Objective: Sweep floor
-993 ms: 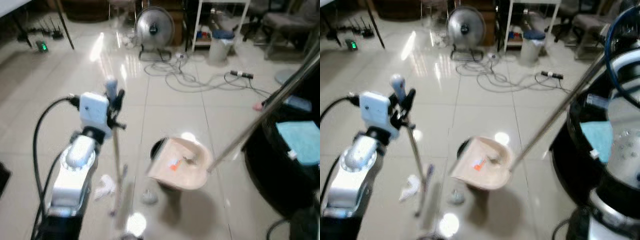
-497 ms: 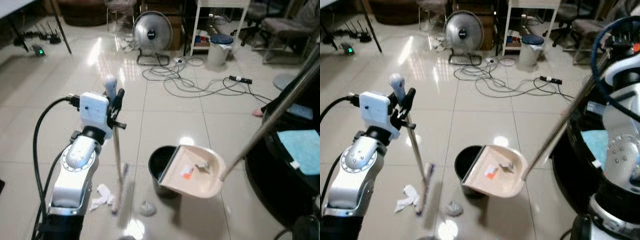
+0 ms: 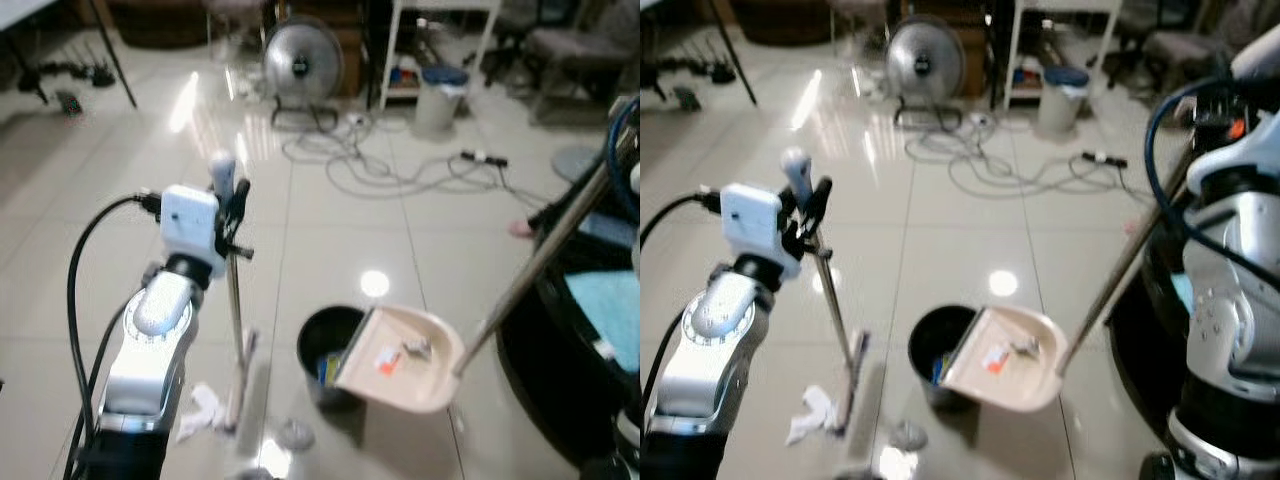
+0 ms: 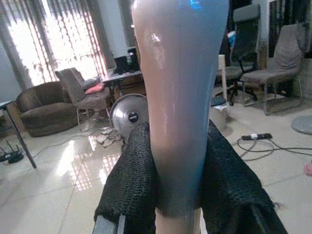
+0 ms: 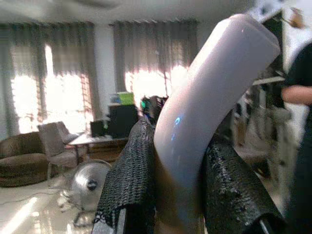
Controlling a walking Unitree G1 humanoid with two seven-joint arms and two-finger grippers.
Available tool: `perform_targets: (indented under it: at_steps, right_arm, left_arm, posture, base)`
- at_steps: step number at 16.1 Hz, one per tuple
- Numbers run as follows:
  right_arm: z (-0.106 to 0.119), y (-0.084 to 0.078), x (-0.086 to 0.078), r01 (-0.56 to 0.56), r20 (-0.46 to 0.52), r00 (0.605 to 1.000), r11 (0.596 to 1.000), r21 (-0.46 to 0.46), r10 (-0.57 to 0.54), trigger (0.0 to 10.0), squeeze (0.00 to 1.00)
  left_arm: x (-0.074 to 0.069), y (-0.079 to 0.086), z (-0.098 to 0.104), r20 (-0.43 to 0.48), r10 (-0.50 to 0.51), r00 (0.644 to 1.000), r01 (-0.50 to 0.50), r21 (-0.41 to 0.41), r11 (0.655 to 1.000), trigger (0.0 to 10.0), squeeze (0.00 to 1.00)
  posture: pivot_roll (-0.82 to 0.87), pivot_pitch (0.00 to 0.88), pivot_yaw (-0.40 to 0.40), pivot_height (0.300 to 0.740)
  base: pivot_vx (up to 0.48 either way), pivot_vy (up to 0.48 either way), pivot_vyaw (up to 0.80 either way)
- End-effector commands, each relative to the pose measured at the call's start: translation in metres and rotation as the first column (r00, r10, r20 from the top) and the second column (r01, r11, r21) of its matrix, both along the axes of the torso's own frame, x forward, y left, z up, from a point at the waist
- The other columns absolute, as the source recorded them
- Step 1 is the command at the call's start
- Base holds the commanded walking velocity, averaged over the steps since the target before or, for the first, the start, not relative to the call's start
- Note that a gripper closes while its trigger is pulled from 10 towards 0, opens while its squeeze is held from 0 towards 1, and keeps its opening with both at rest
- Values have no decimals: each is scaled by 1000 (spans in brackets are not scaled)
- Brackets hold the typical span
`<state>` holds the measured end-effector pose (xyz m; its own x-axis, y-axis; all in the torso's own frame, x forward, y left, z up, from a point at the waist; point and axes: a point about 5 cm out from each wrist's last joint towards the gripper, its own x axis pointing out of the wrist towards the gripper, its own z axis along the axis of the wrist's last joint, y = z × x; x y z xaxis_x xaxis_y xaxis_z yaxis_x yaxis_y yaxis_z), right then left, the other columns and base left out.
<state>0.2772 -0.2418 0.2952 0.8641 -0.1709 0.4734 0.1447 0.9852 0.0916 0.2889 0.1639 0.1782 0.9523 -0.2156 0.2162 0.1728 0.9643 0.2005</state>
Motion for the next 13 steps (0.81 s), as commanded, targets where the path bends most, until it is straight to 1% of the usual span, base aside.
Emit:
perform_targets:
  at_steps: [1,2,4,6,8,10,13]
  right_arm:
    - [8,8,0,-35,60,998,999,-21,37,10000,0]
    - [7,9,1,-41,66,997,999,-30,43,10000,0]
    - [6,12,5,-48,69,996,997,-57,52,10000,0]
    - [5,17,8,-59,78,995,995,-81,65,10000,0]
    - [5,25,11,-84,100,991,991,-105,95,10000,0]
    - [4,35,14,-112,115,985,981,-158,130,10000,0]
    - [1,52,16,-156,123,974,954,-255,192,10000,0]
  left_arm:
    - [0,5,8,36,20,999,-21,30,999,10000,0]
    - [0,5,8,33,17,999,-18,28,999,10000,0]
    - [-3,3,6,25,1,1000,-1,19,1000,10000,0]
    - [-4,5,5,20,7,1000,-8,23,1000,10000,0]
    - [-5,7,5,21,16,1000,-16,26,1000,10000,0]
    - [-6,9,5,20,21,1000,-21,29,999,10000,0]
    - [-7,10,5,18,23,1000,-23,33,999,10000,0]
  posture:
    - [-2,78,-14,740]
    - [-1,80,-13,740]
    - [3,82,-14,740]
    - [9,84,-19,740]
    - [19,84,-24,740]
    - [23,84,-25,740]
    - [24,78,-23,740]
  base:
    - [420,0,0]
    - [405,0,0]
    - [0,0,0]
    - [0,0,0]
    - [0,0,0]
    - [0,0,0]
    - [0,0,0]
